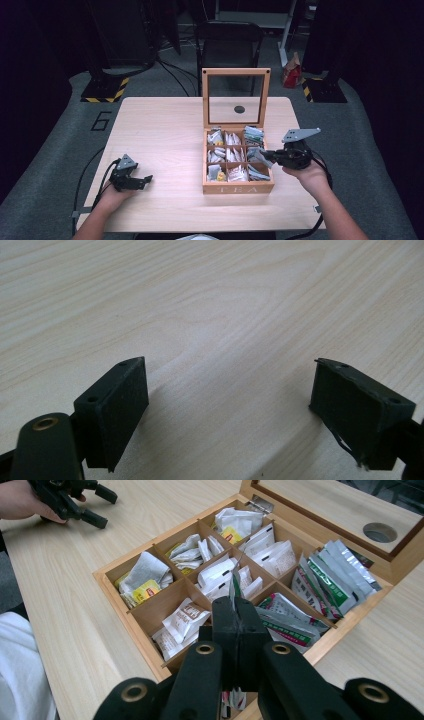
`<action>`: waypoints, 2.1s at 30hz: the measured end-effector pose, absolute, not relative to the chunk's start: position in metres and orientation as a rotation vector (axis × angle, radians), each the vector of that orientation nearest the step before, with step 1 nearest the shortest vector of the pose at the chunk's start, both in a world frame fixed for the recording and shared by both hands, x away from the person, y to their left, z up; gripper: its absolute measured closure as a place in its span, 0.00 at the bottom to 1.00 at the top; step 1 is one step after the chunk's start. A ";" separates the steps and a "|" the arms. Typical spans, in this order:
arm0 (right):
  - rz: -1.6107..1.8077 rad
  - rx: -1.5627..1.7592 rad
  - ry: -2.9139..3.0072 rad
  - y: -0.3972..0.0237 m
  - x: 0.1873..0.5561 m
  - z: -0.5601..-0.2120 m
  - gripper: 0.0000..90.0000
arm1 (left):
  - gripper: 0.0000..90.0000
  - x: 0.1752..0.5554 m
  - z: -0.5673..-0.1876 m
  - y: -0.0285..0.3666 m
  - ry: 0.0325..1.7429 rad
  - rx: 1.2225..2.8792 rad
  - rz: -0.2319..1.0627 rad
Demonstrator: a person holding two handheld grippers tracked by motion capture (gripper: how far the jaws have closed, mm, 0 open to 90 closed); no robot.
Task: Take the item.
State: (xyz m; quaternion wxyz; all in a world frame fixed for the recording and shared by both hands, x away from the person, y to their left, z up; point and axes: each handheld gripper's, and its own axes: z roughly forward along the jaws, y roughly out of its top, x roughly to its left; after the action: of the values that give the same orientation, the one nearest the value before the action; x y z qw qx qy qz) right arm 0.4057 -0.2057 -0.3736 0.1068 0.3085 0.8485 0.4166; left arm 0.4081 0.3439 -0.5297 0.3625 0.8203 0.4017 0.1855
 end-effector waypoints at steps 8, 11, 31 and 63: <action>1.221 0.937 2.466 -0.217 0.407 -0.370 0.99 | 0.17 0.408 -0.530 0.344 1.034 2.111 0.478; 1.217 0.951 2.454 -0.221 0.408 -0.370 0.99 | 0.17 0.408 -0.530 0.344 1.035 2.112 0.477; 1.195 1.041 2.379 -0.248 0.414 -0.375 0.99 | 0.17 0.408 -0.530 0.344 1.036 2.112 0.477; 1.123 1.179 2.269 -0.282 0.416 -0.399 0.99 | 0.17 0.408 -0.530 0.344 1.035 2.112 0.477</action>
State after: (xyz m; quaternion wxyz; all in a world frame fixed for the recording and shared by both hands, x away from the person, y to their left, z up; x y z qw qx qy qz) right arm 0.4165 -0.2818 -0.3994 0.1733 0.4158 0.8002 0.3960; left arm 0.4080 0.3439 -0.5297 0.3623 0.8202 0.4021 0.1852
